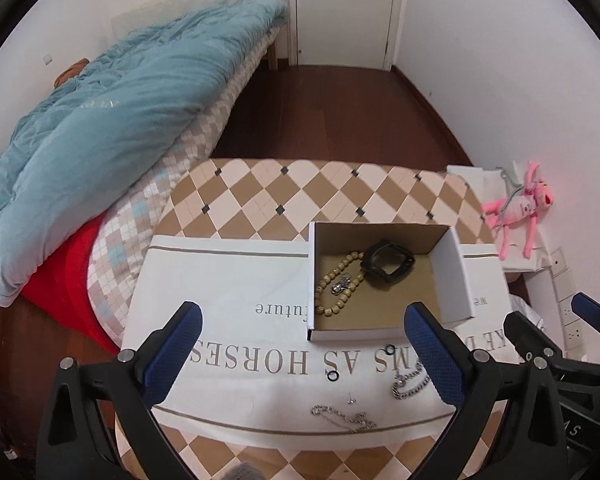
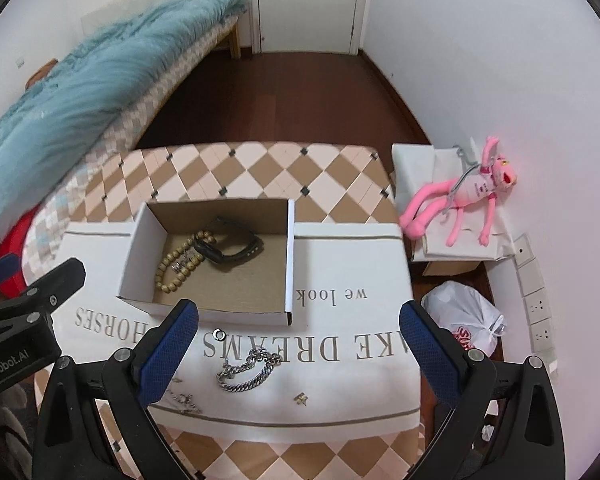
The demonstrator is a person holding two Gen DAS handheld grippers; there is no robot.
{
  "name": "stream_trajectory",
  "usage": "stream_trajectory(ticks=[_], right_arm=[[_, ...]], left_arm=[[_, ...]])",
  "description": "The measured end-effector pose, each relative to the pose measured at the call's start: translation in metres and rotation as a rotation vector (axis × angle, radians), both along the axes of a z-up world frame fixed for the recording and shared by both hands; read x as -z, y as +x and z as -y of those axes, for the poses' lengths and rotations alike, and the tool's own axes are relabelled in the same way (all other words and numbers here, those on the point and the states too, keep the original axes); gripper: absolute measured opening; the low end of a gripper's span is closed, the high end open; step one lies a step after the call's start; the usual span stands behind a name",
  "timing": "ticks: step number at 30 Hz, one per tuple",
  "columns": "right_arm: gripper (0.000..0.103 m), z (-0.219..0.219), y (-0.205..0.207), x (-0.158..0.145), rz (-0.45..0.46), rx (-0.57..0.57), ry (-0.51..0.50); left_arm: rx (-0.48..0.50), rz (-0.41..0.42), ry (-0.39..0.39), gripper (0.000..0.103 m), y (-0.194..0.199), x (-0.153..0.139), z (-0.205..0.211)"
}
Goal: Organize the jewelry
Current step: 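Move the right tool down onto the silver chain bracelet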
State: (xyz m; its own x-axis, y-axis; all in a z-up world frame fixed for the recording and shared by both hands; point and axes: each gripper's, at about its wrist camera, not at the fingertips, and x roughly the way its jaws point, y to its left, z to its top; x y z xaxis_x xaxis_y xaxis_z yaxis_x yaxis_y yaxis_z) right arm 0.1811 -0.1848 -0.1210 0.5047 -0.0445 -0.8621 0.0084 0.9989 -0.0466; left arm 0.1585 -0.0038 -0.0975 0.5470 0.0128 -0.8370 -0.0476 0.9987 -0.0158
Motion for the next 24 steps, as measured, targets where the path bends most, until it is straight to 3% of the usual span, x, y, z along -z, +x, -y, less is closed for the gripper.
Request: stream_trajectory(ticks=[8,13,18,24], right_arm=[[0.102,0.004,-0.039,-0.047,0.092,0.010,0.040],[0.102,0.009,-0.059,-0.056,0.105,0.022,0.072],[0.102,0.019,-0.072,-0.034,0.043,0.048,0.096],[0.099,0.036,-0.071,0.031,-0.103,0.084,0.183]], left_arm=[[0.002,0.071,-0.023,0.103,-0.035,-0.035,-0.001],[-0.016,0.086,0.000,0.103,-0.054,-0.041,-0.001],[-0.044,0.044,0.049,0.103,-0.063,-0.015,-0.002],[-0.093,-0.064,0.078,0.103,-0.064,0.047,-0.012]])
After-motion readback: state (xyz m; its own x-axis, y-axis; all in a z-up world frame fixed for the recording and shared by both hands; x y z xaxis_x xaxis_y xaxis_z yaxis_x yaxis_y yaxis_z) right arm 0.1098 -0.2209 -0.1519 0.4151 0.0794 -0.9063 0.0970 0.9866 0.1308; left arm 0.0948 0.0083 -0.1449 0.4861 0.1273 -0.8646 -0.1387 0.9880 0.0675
